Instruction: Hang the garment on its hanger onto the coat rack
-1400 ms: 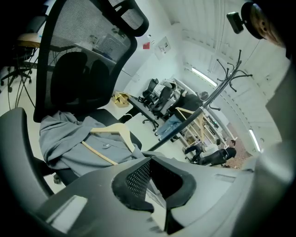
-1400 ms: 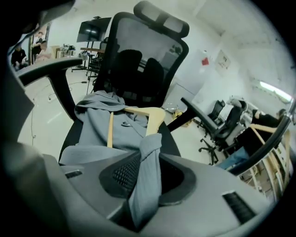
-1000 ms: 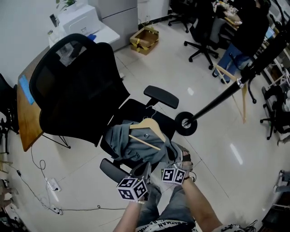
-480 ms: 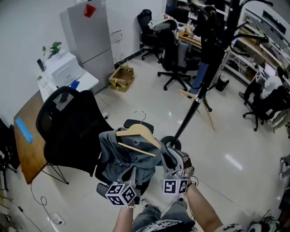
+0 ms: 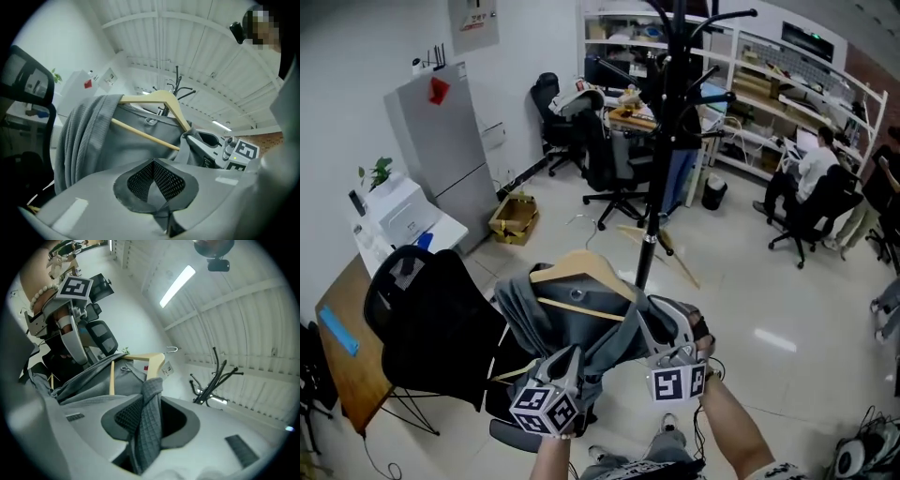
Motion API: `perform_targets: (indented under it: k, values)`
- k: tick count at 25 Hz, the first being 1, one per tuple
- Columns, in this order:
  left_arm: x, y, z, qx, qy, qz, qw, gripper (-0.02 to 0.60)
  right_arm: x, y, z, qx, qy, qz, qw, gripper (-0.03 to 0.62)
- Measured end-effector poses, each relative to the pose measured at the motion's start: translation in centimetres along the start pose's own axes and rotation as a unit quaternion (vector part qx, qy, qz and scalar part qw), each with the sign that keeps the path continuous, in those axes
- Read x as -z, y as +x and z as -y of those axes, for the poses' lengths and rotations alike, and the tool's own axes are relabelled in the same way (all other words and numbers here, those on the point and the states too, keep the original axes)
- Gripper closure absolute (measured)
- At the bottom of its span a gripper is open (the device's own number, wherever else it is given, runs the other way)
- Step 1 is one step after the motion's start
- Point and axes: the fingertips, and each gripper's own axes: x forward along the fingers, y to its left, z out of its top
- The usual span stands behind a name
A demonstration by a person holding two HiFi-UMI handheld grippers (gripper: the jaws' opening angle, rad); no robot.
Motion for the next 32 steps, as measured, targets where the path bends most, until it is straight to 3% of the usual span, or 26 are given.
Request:
perform_targets:
  k: [11, 20, 28, 32]
  values:
    - [-2.8, 7.0, 7.8, 0.038, 0.019, 0.032, 0.9986, 0.595, 0.1, -3.4, 15.7, 0.045, -0.020, 0.058, 0.997, 0.472]
    - [-5.8, 9.3, 13.9, 0.070, 0.037, 0.066, 0.9947, 0.595, 1.1, -5.9, 27.7, 0.085, -0.056, 0.096, 0.990, 0.470]
    - [-5.5, 12.2, 17.3, 0.086, 0.030, 0.067, 0.9936, 0.595, 5.0, -5.8, 32.5, 0.107, -0.087, 0.090, 0.986, 0.467]
    - [-3.8, 13.1, 17.4, 0.082, 0.017, 0.055, 0.9950, 0.595, 7.8, -5.2, 33.6, 0.104, -0.068, 0.090, 0.988, 0.467]
